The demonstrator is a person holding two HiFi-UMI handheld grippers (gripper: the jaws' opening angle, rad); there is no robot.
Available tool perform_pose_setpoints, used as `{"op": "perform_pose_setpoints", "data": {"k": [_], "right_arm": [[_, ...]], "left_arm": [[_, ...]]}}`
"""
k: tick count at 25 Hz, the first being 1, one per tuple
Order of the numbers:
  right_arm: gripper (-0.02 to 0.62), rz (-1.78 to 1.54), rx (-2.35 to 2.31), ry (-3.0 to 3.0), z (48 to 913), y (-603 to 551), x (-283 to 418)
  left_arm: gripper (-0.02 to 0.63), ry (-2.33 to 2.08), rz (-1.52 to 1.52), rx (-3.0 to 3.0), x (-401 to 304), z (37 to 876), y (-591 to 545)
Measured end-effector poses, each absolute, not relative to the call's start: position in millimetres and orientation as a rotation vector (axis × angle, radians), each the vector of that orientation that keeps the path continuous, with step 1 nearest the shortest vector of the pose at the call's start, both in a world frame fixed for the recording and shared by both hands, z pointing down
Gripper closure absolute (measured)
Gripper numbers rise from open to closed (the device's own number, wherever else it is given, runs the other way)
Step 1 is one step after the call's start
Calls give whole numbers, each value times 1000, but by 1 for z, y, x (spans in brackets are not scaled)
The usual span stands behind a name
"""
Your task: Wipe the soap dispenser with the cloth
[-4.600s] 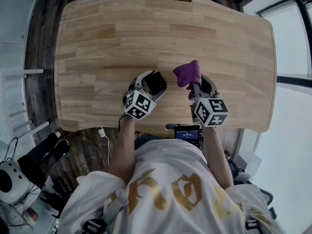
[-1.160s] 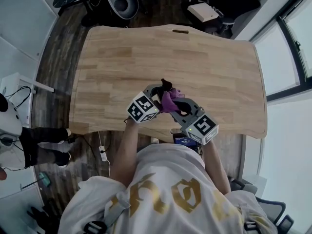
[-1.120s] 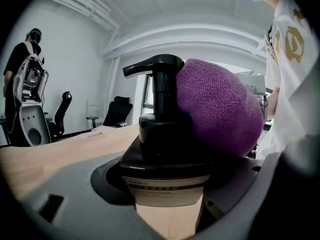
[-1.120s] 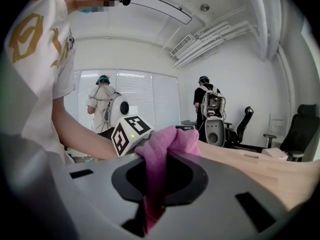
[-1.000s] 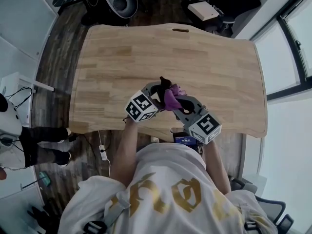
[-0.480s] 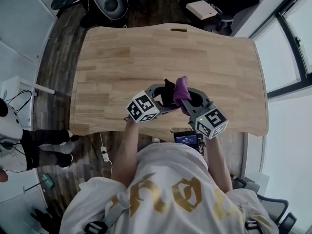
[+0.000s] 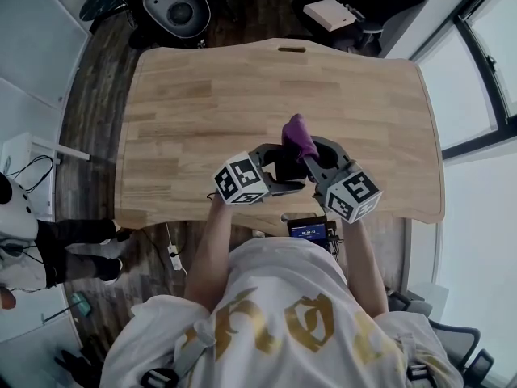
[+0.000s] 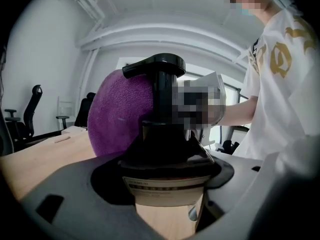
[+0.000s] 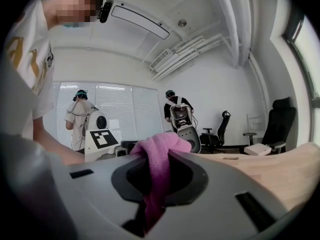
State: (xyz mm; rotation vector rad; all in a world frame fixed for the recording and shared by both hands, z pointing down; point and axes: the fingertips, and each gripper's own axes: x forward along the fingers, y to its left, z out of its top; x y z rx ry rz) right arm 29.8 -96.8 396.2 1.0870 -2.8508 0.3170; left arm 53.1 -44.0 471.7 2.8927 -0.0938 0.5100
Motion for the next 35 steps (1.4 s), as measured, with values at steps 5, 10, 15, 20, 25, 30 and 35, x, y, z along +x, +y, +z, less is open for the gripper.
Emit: {"op": "perform_pose_setpoints", "data": {"k": [5, 10, 15, 20, 25, 30, 35], "right_arm": [[561, 346, 1013, -2896, 399, -99, 27], [561, 442, 868, -2994, 399, -102, 24], [561, 585, 856, -3049, 398, -107, 27], [561, 645, 927, -3092, 387, -109, 33], [561, 612, 909, -3129, 375, -102, 36], [561, 552, 812, -3176, 361, -92, 24], [561, 465, 813, -3153, 359, -90, 21]], "left_arm": [[247, -26, 548, 2869, 50, 473, -41], [247, 49, 526, 2830, 53, 471, -35], [247, 65, 534, 2832, 53, 473, -36], [247, 30, 525, 2828, 48, 480, -43], [247, 23, 552, 2812, 45, 487, -47], [247, 53, 596, 2806, 47, 493, -44], [247, 60, 620, 2803, 53, 495, -42]]}}
